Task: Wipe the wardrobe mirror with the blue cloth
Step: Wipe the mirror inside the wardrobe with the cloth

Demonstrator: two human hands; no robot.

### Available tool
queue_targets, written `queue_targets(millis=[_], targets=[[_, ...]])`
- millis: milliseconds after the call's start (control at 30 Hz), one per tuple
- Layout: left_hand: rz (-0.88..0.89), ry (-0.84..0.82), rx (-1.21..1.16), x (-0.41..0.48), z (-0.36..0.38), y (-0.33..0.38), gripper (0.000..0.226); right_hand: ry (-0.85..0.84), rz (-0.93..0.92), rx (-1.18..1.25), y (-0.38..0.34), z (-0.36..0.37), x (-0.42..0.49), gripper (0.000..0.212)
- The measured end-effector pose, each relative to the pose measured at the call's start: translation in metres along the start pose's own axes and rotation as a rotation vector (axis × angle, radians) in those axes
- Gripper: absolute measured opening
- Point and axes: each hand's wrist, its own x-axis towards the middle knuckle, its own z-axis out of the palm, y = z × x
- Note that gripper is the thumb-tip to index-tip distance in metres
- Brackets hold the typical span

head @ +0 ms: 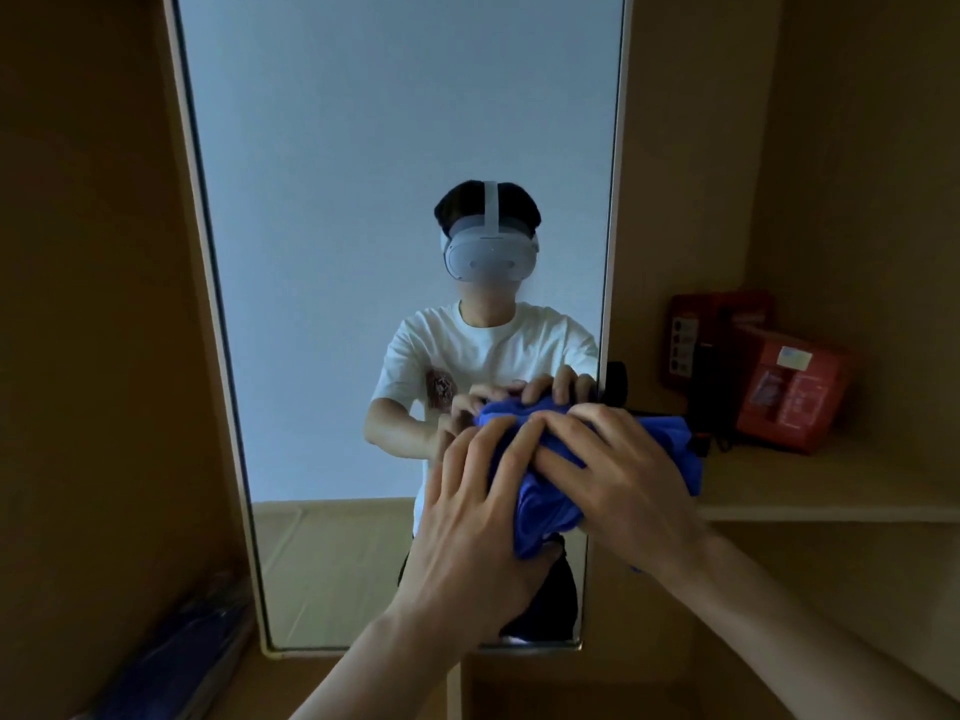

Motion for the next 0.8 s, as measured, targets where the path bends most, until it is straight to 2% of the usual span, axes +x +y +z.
queue_targets(millis=[300,400,467,800], targets=[[-0.028,0.063,0.001,0.115,-0.07,0.011,0.075,-0.086,0.003,0.048,0.067,-0.055,0.108,0.025],[-0.038,0.092,-0.035,0.153,-0.097,0.018,0.064,-0.109,0.007,0.034,0.09,-0.073,0.144,0.033],[-0.062,0.1,-0.072,0.177,-0.114,0.023,0.064,-0.108,0.014,0.025,0.105,-0.086,0.168,0.038],[-0.106,0.153,-0.074,0.291,-0.194,0.045,0.068,-0.069,0.024,0.029,0.172,-0.138,0.276,0.039]])
